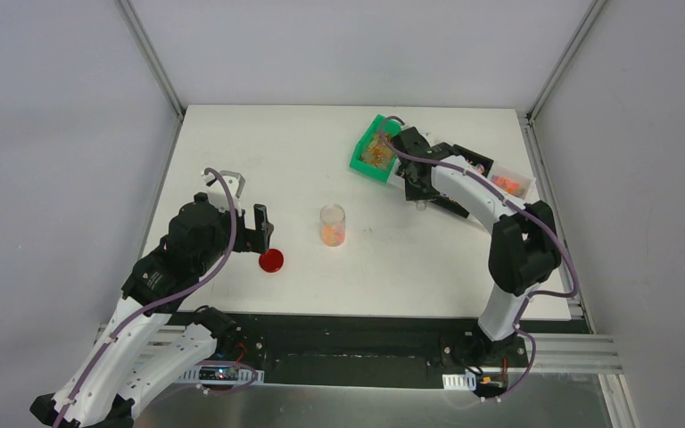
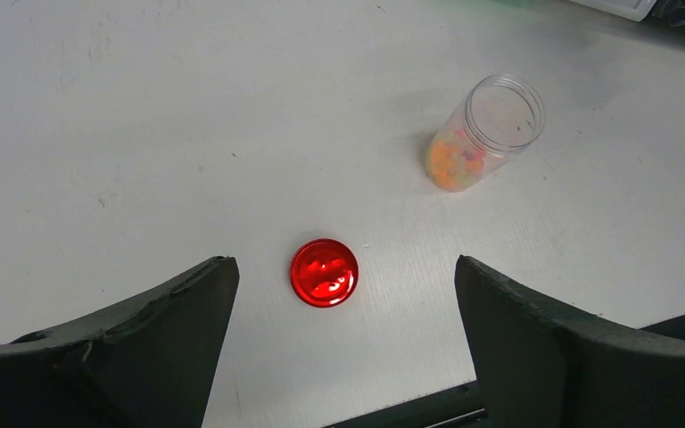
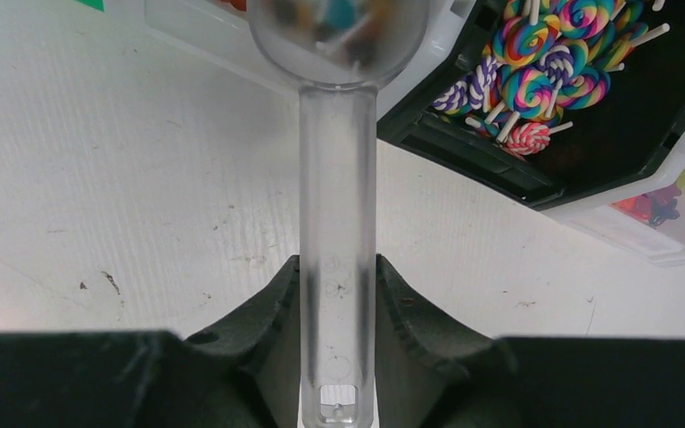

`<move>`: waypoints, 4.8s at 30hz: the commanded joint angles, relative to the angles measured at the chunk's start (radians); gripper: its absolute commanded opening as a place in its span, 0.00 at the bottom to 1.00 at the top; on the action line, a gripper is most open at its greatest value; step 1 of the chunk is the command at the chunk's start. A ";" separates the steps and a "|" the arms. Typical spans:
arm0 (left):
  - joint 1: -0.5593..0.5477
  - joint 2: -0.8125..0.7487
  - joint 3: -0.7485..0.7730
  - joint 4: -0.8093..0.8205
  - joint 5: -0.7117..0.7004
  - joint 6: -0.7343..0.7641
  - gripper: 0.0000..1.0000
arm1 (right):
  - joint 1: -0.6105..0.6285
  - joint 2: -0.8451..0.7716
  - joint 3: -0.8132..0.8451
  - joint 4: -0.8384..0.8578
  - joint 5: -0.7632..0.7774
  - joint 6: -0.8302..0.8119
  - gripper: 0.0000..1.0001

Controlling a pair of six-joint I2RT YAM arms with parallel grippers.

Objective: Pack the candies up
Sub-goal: Scoop the fake candies from the storage box, then place the fake candies in the packing bottle.

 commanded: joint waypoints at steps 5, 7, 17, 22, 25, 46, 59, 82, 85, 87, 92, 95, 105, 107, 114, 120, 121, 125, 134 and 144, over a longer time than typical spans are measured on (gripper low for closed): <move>0.008 -0.001 -0.005 0.032 -0.009 0.012 0.96 | 0.021 -0.131 -0.084 0.097 0.035 0.007 0.00; 0.007 0.001 -0.005 0.032 -0.010 0.013 0.96 | 0.023 -0.147 -0.103 0.116 0.036 0.005 0.00; 0.007 0.001 -0.005 0.032 -0.017 0.013 0.96 | 0.029 -0.228 -0.162 0.187 0.046 -0.019 0.00; 0.008 0.002 -0.006 0.032 -0.019 0.012 0.96 | 0.029 -0.274 -0.196 0.216 0.042 -0.020 0.00; 0.008 0.001 -0.006 0.031 -0.020 0.013 0.96 | 0.029 -0.307 -0.217 0.233 0.040 -0.028 0.00; 0.007 -0.012 -0.003 0.030 -0.036 0.012 0.96 | 0.032 -0.567 -0.298 0.298 -0.202 -0.280 0.00; 0.007 -0.049 -0.001 0.024 -0.068 0.008 0.99 | 0.069 -0.655 -0.275 0.183 -0.482 -0.639 0.00; 0.007 -0.078 -0.002 0.023 -0.091 0.011 0.99 | 0.358 -0.571 -0.195 0.012 -0.290 -0.911 0.00; 0.007 -0.076 -0.002 0.023 -0.096 0.010 0.99 | 0.364 -0.564 -0.193 -0.015 -0.262 -0.930 0.00; 0.008 -0.077 -0.002 0.024 -0.098 0.010 0.99 | 0.369 -0.557 -0.188 -0.032 -0.242 -0.941 0.00; 0.008 -0.078 -0.002 0.024 -0.102 0.010 0.99 | 0.381 -0.538 -0.166 -0.058 -0.214 -0.973 0.00; 0.008 -0.077 -0.002 0.023 -0.106 0.009 0.99 | 0.390 -0.525 -0.149 -0.068 -0.194 -0.991 0.00; 0.008 -0.081 -0.002 0.023 -0.115 0.007 0.99 | 0.415 -0.463 -0.074 -0.140 -0.122 -1.048 0.00; 0.007 -0.081 -0.002 0.023 -0.116 0.007 0.99 | 0.420 -0.450 -0.055 -0.154 -0.104 -1.058 0.00; 0.007 -0.089 -0.004 0.023 -0.121 0.007 0.99 | 0.441 -0.402 -0.005 -0.201 -0.049 -1.085 0.00; 0.007 -0.093 -0.004 0.023 -0.122 0.007 0.99 | 0.455 -0.377 0.024 -0.218 -0.029 -1.095 0.00; 0.008 -0.093 -0.004 0.023 -0.124 0.006 0.99 | 0.459 -0.372 0.029 -0.223 -0.019 -1.095 0.00; 0.008 -0.092 -0.003 0.023 -0.123 0.007 0.99 | 0.464 -0.357 0.045 -0.237 -0.005 -1.097 0.00; 0.008 -0.097 -0.003 0.023 -0.128 0.007 0.99 | 0.474 -0.336 0.079 -0.261 0.019 -1.106 0.00; 0.007 -0.102 -0.003 0.023 -0.129 0.006 0.99 | 0.488 -0.317 0.110 -0.302 0.061 -1.098 0.00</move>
